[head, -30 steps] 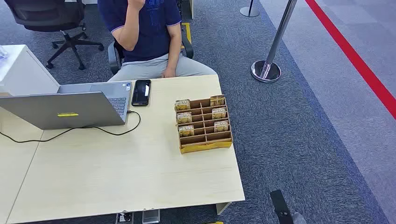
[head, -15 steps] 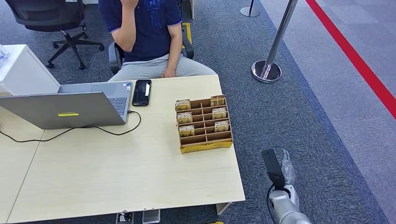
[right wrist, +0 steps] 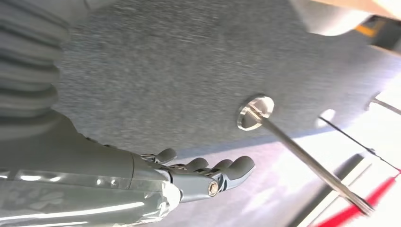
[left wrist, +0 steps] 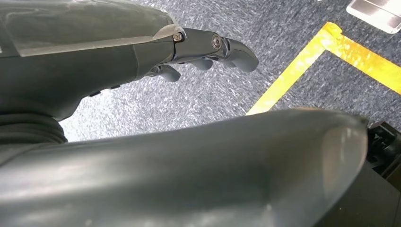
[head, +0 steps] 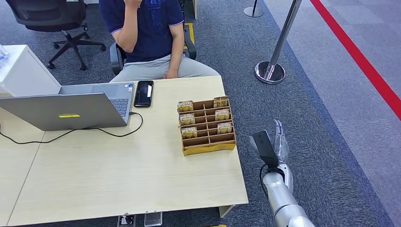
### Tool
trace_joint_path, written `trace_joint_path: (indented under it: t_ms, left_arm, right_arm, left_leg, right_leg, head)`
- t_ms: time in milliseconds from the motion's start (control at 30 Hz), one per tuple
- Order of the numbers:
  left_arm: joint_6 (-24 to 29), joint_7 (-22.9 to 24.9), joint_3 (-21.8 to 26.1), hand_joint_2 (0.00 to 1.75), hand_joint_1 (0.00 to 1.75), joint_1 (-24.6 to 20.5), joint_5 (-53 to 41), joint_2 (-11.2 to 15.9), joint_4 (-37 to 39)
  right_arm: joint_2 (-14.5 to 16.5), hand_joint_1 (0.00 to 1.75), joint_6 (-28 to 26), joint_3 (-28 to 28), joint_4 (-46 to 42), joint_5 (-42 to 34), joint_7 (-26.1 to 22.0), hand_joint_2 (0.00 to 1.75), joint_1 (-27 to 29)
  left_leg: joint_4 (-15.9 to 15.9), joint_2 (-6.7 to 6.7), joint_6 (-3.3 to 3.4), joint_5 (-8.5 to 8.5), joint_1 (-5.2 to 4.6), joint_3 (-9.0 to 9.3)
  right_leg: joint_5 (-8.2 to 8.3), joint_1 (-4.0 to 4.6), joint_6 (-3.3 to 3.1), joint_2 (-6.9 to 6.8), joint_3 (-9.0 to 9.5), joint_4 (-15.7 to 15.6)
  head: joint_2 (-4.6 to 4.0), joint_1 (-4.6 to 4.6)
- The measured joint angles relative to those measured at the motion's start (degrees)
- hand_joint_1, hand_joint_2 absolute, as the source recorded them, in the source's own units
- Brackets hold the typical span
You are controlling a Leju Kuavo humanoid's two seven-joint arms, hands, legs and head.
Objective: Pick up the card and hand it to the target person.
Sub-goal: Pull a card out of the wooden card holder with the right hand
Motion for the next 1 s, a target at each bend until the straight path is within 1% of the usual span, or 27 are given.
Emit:
trace_joint_path:
  t_ms: [333,400,433,467,533,567,633,733,800,867,933,1000]
  left_arm:
    - [0.31,-1.07,0.02,0.0,0.0,0.15,0.18,0.02,0.04]
    - [0.37,-1.18,0.02,0.0,0.0,0.16,0.19,0.02,0.04]
    - [0.37,-1.18,0.02,0.0,0.0,0.16,0.19,0.02,0.04]
    - [0.37,-1.18,0.02,0.0,0.0,0.16,0.19,0.02,0.04]
    - [0.35,-1.18,0.02,0.0,0.0,0.16,0.19,0.02,0.04]
    - [0.32,-1.18,0.02,0.0,0.0,0.17,0.19,0.02,0.04]
    - [0.2,-1.18,0.02,0.0,0.0,0.19,0.19,0.02,0.04]
    - [0.11,-1.18,0.01,0.0,0.0,0.23,0.2,0.02,0.04]
    - [0.11,-1.19,0.0,0.0,0.0,0.27,0.2,0.02,0.04]
    - [0.07,-1.25,0.0,0.0,0.0,0.29,0.38,0.02,0.04]
    - [-0.03,-1.39,0.05,0.0,0.0,0.29,0.89,0.02,0.04]
    - [-0.13,-1.6,0.11,0.0,0.0,0.3,1.24,0.02,0.04]
  right_arm:
    - [0.08,0.01,1.28,8.8,-17.0,-2.25,0.87,1.75,4.59]
    - [0.08,0.17,1.44,10.05,-19.77,-2.27,0.79,1.75,5.49]
    - [0.08,0.41,1.6,10.63,-21.05,-2.3,0.72,1.75,5.93]
    - [0.08,0.82,1.85,11.16,-22.2,-2.33,0.63,1.75,6.34]
    - [0.08,1.52,2.48,12.18,-24.13,-2.44,0.47,1.75,7.0]
    - [0.06,1.72,2.84,12.7,-24.92,-2.55,0.39,1.75,7.28]
    - [-0.02,1.75,3.61,13.71,-26.24,-2.76,0.31,1.75,7.7]
    - [-0.17,1.75,4.63,15.11,-27.57,-2.88,0.31,1.75,8.23]
    - [-0.27,1.6,4.86,15.86,-28.19,-2.79,0.32,1.75,8.57]
    - [-0.38,0.91,4.9,16.52,-28.64,-2.31,0.51,1.75,8.89]
    - [-0.52,0.33,4.95,17.22,-28.86,-1.34,1.18,1.75,9.08]
    - [-0.74,0.33,4.71,18.06,-28.95,0.55,2.42,1.75,9.13]
  left_leg:
    - [0.0,0.0,0.0,0.0,0.0,0.0]
    - [0.0,0.0,0.0,0.0,0.0,-0.01]
    - [0.0,0.0,0.0,0.0,0.0,-0.01]
    - [0.0,0.0,0.0,0.0,0.0,-0.01]
    - [0.0,0.0,0.0,0.0,0.0,-0.01]
    - [0.0,0.0,0.0,0.0,0.0,-0.01]
    - [0.0,0.0,0.0,0.0,0.0,-0.01]
    - [0.0,0.0,0.0,0.0,0.0,0.0]
    - [0.0,0.0,0.0,0.0,0.0,0.0]
    - [0.0,0.0,0.0,0.0,0.0,0.0]
    - [0.0,0.01,0.0,0.0,0.0,-0.01]
    - [0.0,0.01,0.0,0.0,0.0,-0.01]
  right_leg:
    - [0.0,0.0,0.0,0.0,-0.01,0.0]
    - [0.0,0.0,0.0,0.0,-0.01,0.0]
    - [0.0,0.0,0.0,0.0,-0.01,0.0]
    - [0.0,0.0,0.0,0.0,-0.01,0.0]
    - [0.0,0.0,0.0,0.0,-0.01,0.0]
    - [0.0,0.0,0.0,0.0,-0.01,0.0]
    - [0.0,0.0,0.0,0.0,-0.01,0.0]
    - [0.0,0.0,0.0,0.0,-0.01,0.0]
    - [0.0,0.0,0.0,0.0,-0.01,0.0]
    - [0.0,0.0,0.0,0.0,-0.01,0.0]
    - [0.0,0.0,0.0,0.01,-0.01,0.0]
    - [0.0,0.0,0.0,0.01,-0.01,0.0]
  head:
    - [0.0,0.01]
    - [0.0,0.0]
    - [0.0,0.0]
    - [0.0,-0.01]
    - [0.0,-0.01]
    - [0.0,0.01]
    - [0.0,0.03]
    - [0.0,0.02]
    - [0.0,-0.02]
    - [0.0,-0.01]
    - [0.0,0.01]
    - [0.0,0.01]
